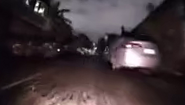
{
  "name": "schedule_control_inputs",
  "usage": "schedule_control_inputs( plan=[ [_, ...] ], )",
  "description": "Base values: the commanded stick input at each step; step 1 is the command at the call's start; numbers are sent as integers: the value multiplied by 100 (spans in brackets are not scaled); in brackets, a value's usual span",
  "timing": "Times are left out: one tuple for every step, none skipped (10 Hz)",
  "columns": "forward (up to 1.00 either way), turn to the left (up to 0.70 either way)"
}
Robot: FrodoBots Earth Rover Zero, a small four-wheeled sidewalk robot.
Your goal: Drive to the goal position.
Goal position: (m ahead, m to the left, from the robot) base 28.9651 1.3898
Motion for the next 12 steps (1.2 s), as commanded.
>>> schedule_control_inputs(
  plan=[
    [50, 0],
    [50, 0],
    [50, 0],
    [50, 0],
    [50, 0],
    [50, 0],
    [50, 0],
    [50, 0],
    [50, 0],
    [50, 0],
    [50, 0],
    [50, 0]
  ],
)
